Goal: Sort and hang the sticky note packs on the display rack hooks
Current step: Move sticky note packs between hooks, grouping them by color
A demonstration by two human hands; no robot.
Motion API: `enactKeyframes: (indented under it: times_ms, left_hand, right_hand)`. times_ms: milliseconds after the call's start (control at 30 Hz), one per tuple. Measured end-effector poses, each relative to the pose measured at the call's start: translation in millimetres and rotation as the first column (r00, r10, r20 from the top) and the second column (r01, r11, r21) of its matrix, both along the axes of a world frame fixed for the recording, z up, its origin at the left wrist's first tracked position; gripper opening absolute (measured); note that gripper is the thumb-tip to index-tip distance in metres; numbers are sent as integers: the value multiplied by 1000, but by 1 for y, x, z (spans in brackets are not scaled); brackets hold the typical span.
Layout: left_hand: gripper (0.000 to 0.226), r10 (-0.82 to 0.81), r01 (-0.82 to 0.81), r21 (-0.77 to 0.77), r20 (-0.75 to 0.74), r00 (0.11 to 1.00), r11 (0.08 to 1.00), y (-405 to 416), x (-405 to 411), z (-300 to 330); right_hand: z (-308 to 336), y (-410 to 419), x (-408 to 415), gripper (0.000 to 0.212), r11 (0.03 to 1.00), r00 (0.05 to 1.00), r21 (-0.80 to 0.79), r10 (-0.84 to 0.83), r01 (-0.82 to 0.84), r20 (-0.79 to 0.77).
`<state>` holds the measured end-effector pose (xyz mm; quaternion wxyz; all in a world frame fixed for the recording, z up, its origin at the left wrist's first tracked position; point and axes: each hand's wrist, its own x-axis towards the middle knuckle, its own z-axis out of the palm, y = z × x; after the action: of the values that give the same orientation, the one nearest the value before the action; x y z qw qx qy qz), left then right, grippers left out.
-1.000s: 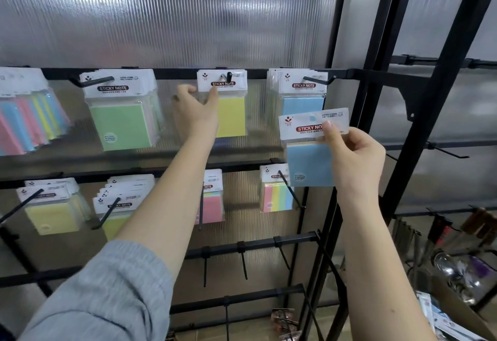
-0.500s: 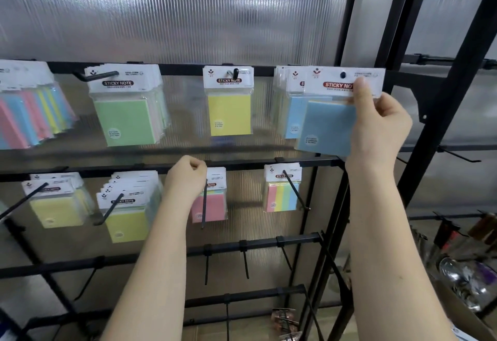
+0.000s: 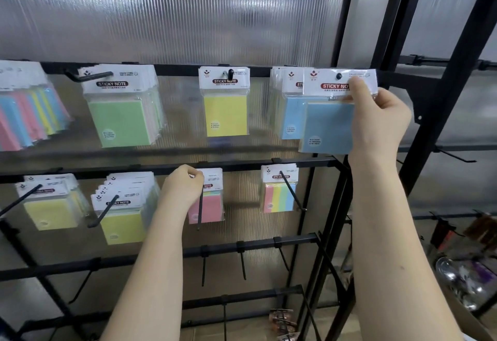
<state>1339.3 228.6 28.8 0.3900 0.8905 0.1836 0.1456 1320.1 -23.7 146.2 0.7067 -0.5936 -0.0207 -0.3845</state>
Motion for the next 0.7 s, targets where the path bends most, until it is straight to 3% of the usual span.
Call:
enactKeyframes:
  times_ms: [267,500,700]
  left_hand:
    - [20,0,0,-8,22,1000,1000,-2,1,1]
    - [22,3,-4,20,11,1000,1000,-7,0,5]
    - [21,-8,7,22,28,1000,1000,-10,2,4]
  right_hand:
    - [-9,3,24,32,998,994,-17,56,-57,-91]
    - [-7,14,65,42,997,988,-80,-27,15,-151]
    - [-3,24,81,13,993,984,-1,-116,117,-135]
